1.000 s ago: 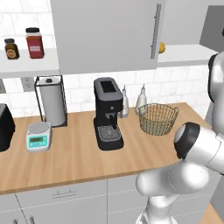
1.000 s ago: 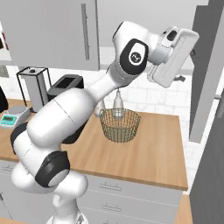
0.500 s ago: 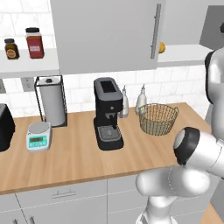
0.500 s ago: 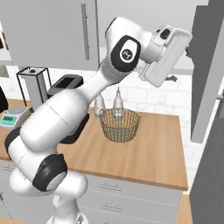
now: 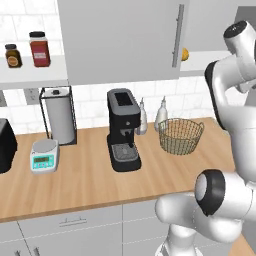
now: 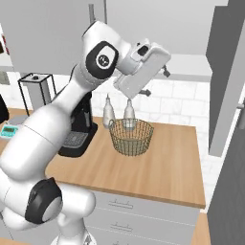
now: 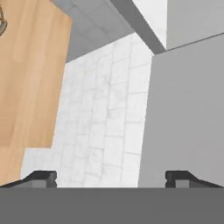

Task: Open the cabinet, pick up the bread from the cabinet and place it in the basket. Then move the basket to the dining counter.

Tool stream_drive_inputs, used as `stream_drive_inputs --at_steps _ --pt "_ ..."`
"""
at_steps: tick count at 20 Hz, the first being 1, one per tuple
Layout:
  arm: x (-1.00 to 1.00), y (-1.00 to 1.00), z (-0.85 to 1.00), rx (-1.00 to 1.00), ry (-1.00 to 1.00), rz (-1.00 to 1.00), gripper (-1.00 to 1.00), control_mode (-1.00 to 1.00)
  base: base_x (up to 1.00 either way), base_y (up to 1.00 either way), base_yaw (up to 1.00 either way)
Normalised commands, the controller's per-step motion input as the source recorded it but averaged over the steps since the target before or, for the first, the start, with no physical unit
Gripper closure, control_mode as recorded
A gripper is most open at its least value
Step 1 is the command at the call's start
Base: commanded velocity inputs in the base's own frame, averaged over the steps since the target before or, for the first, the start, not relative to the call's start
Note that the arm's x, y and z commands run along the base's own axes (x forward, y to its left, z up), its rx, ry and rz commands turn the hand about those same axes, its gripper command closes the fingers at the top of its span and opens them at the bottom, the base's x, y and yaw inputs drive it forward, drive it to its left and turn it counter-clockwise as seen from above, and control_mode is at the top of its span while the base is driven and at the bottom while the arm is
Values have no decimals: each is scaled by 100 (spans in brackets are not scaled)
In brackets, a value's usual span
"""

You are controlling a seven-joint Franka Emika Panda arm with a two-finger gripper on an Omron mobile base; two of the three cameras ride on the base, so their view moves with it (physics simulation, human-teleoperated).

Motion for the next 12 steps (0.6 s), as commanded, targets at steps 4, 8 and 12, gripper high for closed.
stream_drive_inputs --at_steps 4,8,12 --pt "55 76 -53 41 -22 -45 -100 -100 0 0 0" --pt "40 70 -37 48 -28 -44 -100 -100 0 0 0" --pt "19 59 -11 55 -53 -43 -100 -100 0 0 0"
